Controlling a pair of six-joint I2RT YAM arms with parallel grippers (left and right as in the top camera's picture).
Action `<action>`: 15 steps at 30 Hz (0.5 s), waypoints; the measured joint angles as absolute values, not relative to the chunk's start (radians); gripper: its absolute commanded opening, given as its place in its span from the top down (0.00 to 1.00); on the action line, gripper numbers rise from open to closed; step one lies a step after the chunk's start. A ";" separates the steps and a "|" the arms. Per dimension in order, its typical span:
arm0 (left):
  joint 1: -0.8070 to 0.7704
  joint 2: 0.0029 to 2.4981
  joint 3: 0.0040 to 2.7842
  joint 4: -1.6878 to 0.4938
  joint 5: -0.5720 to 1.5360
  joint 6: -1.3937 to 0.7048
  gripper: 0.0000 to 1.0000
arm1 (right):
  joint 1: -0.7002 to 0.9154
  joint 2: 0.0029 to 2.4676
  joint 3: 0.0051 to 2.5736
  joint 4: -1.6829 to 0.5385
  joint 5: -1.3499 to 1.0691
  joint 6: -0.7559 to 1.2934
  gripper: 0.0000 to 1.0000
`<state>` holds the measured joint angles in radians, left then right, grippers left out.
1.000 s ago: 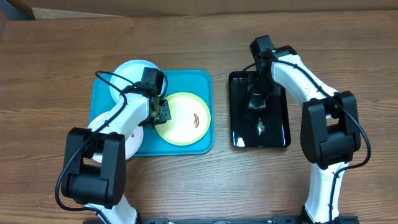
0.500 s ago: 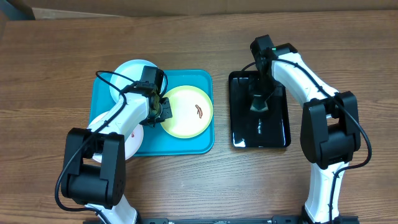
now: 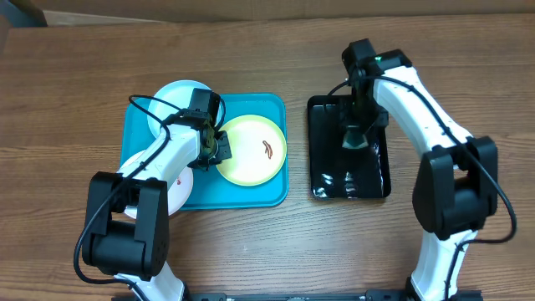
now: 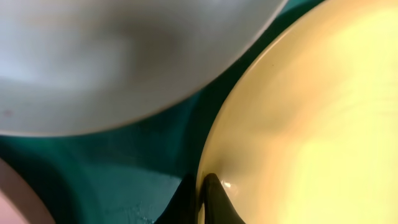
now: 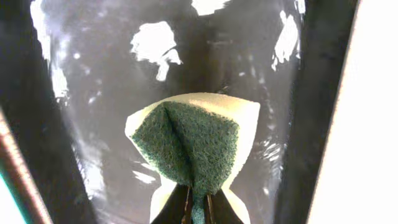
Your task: Clean dirty plates on tray and stack at the side
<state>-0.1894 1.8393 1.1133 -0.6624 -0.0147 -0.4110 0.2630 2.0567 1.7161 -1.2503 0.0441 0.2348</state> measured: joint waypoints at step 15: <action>-0.189 1.839 1.116 -0.684 -0.011 -0.414 0.96 | 0.263 1.981 1.722 -1.322 0.041 0.236 0.96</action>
